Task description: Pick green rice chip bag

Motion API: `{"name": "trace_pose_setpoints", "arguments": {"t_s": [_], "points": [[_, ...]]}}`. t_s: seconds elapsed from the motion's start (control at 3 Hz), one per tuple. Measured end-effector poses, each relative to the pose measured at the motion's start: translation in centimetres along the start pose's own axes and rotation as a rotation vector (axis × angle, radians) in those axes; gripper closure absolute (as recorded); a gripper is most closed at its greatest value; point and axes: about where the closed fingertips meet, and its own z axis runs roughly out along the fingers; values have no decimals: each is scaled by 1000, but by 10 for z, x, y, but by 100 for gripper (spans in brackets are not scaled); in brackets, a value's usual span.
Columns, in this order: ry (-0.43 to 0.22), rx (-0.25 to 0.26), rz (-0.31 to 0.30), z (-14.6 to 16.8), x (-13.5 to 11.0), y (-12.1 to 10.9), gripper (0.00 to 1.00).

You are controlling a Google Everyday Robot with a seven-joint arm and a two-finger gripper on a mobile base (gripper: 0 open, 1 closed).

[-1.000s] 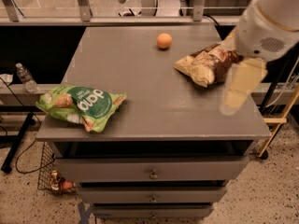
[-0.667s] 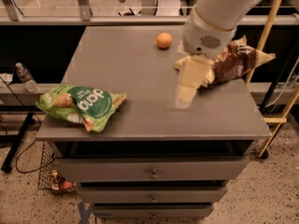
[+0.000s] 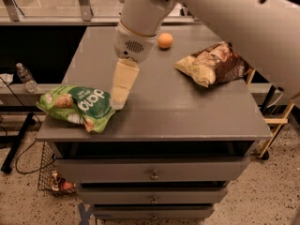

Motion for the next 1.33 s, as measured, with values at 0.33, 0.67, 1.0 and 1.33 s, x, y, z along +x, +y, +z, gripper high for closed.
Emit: {"name": "trace_pose_setpoints", "arguments": {"t_s": [0.33,0.67,1.0,1.33], "points": [[-8,-66,-36,31,-48,2,0],[4,-129,-78,61,-86,10,0],[29,-169,-112,87,-104,14,18],[54,-180,-129,101,-112,14,41]]}}
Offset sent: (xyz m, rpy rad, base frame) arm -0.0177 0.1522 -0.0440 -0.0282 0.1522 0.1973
